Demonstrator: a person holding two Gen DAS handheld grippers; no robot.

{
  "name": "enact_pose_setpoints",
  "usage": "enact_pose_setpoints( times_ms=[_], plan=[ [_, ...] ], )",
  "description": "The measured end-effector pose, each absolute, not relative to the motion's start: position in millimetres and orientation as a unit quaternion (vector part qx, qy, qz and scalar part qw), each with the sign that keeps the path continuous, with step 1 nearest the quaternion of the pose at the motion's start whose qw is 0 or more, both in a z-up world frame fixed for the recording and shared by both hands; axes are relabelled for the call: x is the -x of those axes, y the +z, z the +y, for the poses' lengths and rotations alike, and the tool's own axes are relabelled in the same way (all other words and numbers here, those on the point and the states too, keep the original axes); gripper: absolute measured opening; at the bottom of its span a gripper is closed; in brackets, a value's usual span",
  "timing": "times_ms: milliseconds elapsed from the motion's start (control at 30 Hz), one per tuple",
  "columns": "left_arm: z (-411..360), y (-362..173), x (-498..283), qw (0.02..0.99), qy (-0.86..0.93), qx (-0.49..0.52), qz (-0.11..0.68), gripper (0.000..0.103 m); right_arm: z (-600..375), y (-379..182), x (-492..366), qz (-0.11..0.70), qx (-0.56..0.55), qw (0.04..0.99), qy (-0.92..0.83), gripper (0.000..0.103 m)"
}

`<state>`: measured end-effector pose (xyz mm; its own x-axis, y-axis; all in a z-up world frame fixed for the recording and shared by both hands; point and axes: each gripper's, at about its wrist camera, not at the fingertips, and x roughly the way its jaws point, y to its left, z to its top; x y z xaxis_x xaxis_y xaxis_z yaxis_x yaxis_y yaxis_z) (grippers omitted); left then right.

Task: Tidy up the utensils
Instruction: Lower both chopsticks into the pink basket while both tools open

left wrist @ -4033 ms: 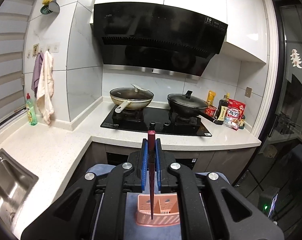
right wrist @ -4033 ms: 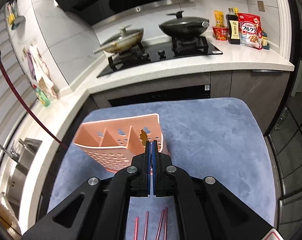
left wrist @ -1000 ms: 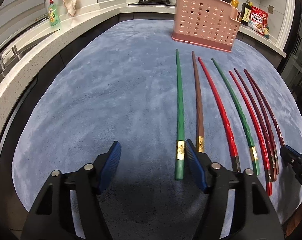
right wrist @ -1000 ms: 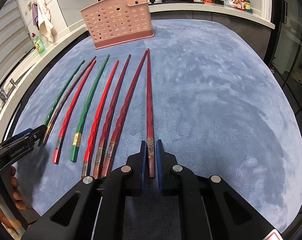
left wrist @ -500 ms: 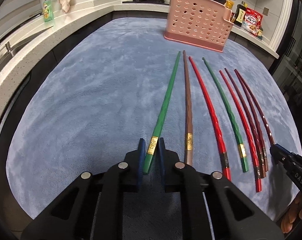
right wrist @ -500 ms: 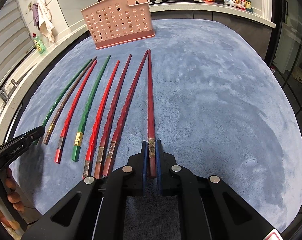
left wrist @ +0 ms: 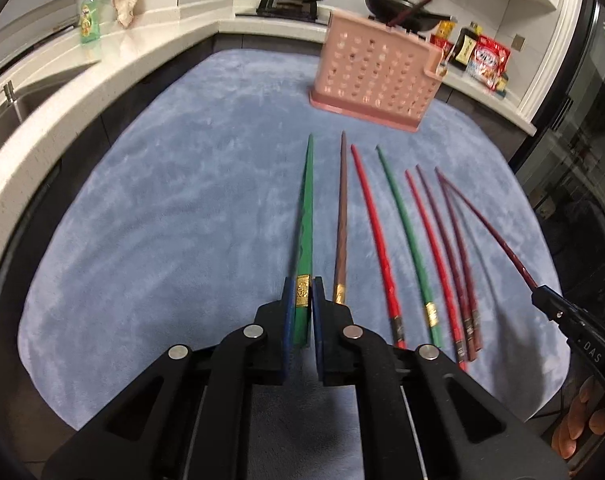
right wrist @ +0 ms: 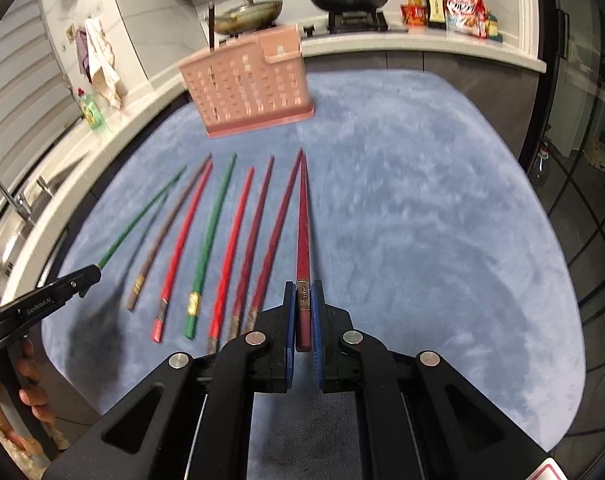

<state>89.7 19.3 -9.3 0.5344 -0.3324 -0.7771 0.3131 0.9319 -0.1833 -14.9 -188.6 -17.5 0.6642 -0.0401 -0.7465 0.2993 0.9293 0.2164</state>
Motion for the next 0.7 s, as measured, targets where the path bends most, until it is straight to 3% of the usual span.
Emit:
enact_pose_setpoints(
  times_ms=[700],
  plan=[
    [9, 109, -153, 0.919, -0.184, 0.023, 0.348, 0.007, -231, 107, -16, 0.259, -0.159, 0.947, -0.103, 0.007]
  ],
)
